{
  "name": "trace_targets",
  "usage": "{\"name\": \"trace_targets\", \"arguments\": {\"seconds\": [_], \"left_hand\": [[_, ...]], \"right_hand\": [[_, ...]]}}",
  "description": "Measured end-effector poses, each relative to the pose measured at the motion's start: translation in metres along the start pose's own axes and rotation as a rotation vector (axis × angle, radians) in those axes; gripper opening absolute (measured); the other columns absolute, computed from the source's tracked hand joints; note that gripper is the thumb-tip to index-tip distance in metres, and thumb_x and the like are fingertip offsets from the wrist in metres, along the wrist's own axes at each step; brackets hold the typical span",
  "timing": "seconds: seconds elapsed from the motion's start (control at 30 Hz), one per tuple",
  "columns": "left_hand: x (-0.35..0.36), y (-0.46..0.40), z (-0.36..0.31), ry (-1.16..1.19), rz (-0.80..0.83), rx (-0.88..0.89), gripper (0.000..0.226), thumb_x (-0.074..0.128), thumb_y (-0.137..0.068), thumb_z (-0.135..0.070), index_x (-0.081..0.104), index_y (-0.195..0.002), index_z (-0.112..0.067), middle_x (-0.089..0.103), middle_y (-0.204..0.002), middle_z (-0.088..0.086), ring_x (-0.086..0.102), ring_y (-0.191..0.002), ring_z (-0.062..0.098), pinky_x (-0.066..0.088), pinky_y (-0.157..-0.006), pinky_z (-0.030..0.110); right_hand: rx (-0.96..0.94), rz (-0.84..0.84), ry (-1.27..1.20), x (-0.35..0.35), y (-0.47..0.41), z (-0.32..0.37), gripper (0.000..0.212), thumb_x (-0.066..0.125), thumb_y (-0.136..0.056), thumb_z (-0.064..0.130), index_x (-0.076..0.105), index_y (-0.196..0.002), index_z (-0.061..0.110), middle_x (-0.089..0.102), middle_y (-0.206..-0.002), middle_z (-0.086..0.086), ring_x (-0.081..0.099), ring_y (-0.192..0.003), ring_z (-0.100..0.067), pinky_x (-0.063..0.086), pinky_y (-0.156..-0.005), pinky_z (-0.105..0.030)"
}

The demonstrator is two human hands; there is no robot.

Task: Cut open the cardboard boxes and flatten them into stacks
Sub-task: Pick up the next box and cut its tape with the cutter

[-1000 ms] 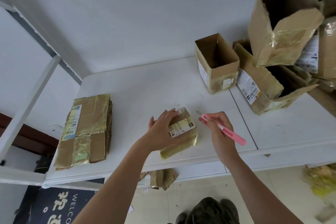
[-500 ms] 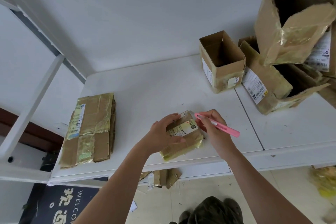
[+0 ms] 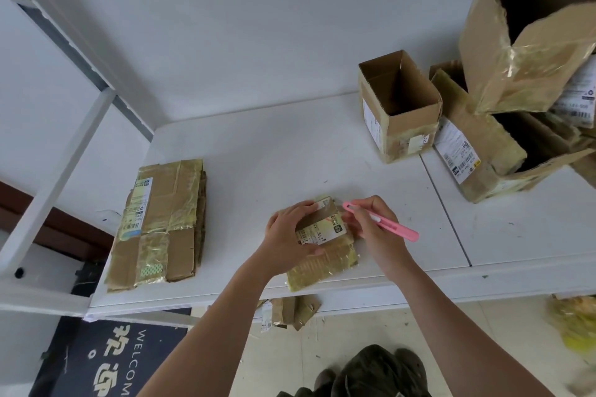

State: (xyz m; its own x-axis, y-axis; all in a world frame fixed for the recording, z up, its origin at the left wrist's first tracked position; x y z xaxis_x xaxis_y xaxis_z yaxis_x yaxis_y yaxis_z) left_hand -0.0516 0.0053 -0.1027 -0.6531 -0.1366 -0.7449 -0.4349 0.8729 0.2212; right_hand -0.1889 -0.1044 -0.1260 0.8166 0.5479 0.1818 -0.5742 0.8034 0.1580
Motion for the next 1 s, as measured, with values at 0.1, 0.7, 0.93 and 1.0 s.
{"name": "trace_targets", "arguments": {"seconds": [0.1, 0.7, 0.93, 1.0], "left_hand": [[0.003, -0.001, 0.001, -0.022, -0.004, 0.019, 0.086, 0.084, -0.073, -0.026, 0.040, -0.146, -0.030, 0.036, -0.151, -0.015, 0.027, -0.139, 0.010, 0.007, -0.117, 0.028], [0.010, -0.004, 0.002, -0.023, 0.008, 0.000, 0.082, 0.079, -0.078, -0.022, 0.037, -0.148, -0.030, 0.031, -0.153, -0.018, 0.019, -0.142, 0.004, -0.007, -0.118, 0.030], [0.011, -0.002, 0.002, -0.031, 0.014, 0.000, 0.083, 0.079, -0.079, -0.023, 0.035, -0.149, -0.030, 0.030, -0.154, -0.017, 0.018, -0.141, 0.004, -0.005, -0.119, 0.032], [0.010, -0.003, 0.002, -0.023, 0.008, 0.006, 0.083, 0.079, -0.078, -0.024, 0.036, -0.149, -0.030, 0.031, -0.153, -0.018, 0.019, -0.141, 0.005, -0.005, -0.119, 0.030]], "right_hand": [[-0.002, -0.012, 0.010, -0.003, -0.001, -0.005, 0.006, 0.062, -0.095, 0.012, 0.062, -0.097, 0.006, 0.072, -0.093, -0.017, 0.070, -0.094, -0.034, 0.057, -0.078, -0.045], [0.118, 0.051, -0.014, -0.012, 0.005, -0.016, 0.011, 0.055, -0.094, -0.002, 0.054, -0.088, -0.011, 0.065, -0.082, -0.018, 0.066, -0.082, -0.026, 0.055, -0.089, -0.043], [0.111, 0.077, -0.046, -0.015, 0.015, -0.013, 0.010, 0.057, -0.095, 0.000, 0.053, -0.088, -0.007, 0.067, -0.084, -0.016, 0.069, -0.086, -0.023, 0.057, -0.088, -0.037], [0.117, 0.038, -0.065, -0.021, 0.013, -0.013, 0.007, 0.056, -0.095, 0.002, 0.057, -0.089, -0.002, 0.069, -0.083, -0.012, 0.069, -0.088, -0.020, 0.056, -0.091, -0.041]]}}
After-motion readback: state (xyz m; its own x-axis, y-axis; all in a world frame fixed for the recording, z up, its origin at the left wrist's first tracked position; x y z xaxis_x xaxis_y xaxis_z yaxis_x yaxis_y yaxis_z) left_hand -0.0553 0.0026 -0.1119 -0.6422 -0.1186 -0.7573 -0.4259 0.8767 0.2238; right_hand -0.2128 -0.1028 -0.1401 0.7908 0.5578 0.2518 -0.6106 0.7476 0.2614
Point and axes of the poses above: each hand's wrist, its own y-axis away from the middle knuckle, its own x-axis out of the palm, z = x × y, the point moved 10 cm from there along -y, towards the middle knuckle
